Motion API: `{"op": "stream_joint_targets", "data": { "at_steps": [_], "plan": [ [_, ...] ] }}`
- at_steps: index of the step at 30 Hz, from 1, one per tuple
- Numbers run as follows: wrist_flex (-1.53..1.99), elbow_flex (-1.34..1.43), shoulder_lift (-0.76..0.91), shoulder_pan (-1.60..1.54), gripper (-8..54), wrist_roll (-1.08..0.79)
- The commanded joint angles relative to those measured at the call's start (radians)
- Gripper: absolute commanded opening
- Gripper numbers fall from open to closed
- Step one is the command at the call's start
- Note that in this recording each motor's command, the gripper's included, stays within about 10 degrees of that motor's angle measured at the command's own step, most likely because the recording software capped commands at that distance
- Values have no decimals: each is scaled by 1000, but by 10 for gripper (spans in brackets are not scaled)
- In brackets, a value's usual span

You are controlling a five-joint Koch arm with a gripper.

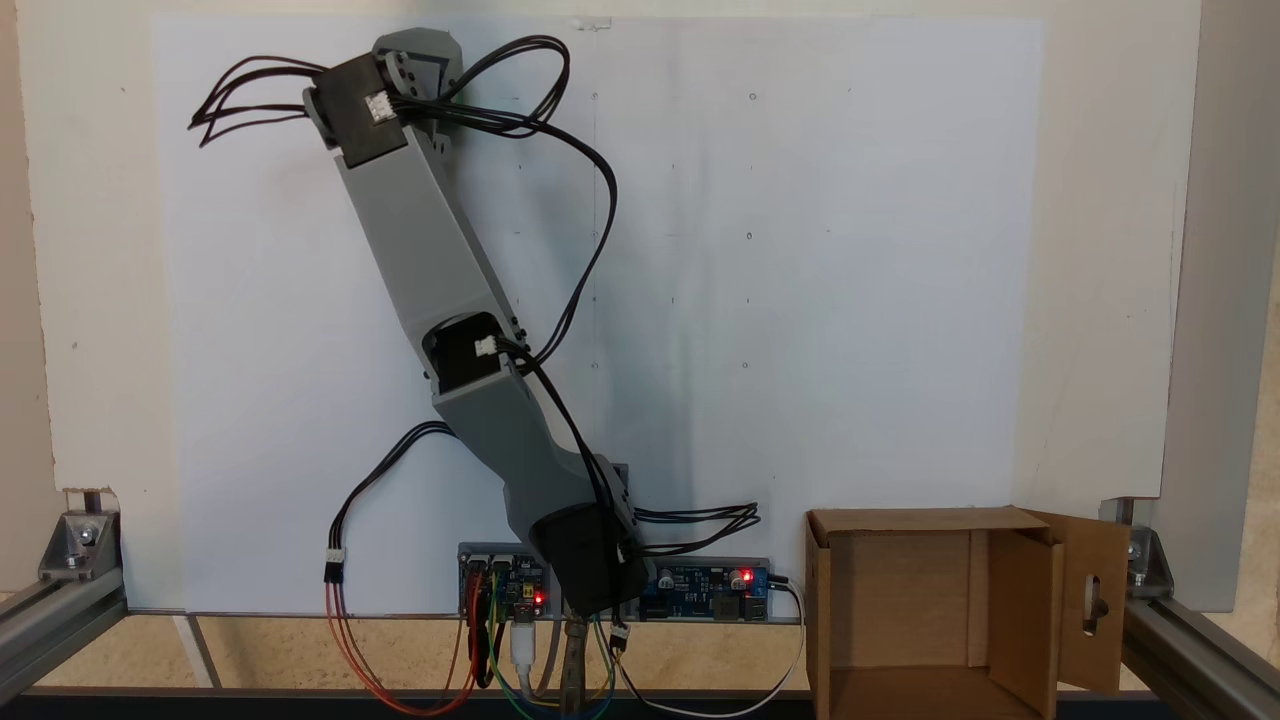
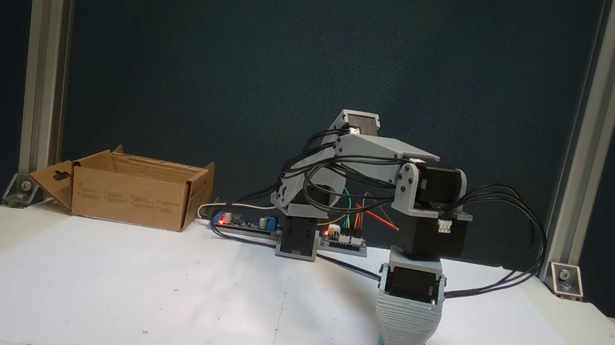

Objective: Grasp a green dice and put it in the bin.

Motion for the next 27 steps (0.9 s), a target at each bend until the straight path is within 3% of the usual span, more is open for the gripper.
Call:
{"op": "stream_joint_targets", "data": {
  "at_steps": [1, 15, 23, 27],
  "plan": [
    [-9, -71, 12, 0, 357, 63],
    [-9, -71, 3, 23, 355, 61],
    [2, -71, 3, 23, 118, 61],
    [8, -71, 3, 26, 118, 61]
  ]
}}
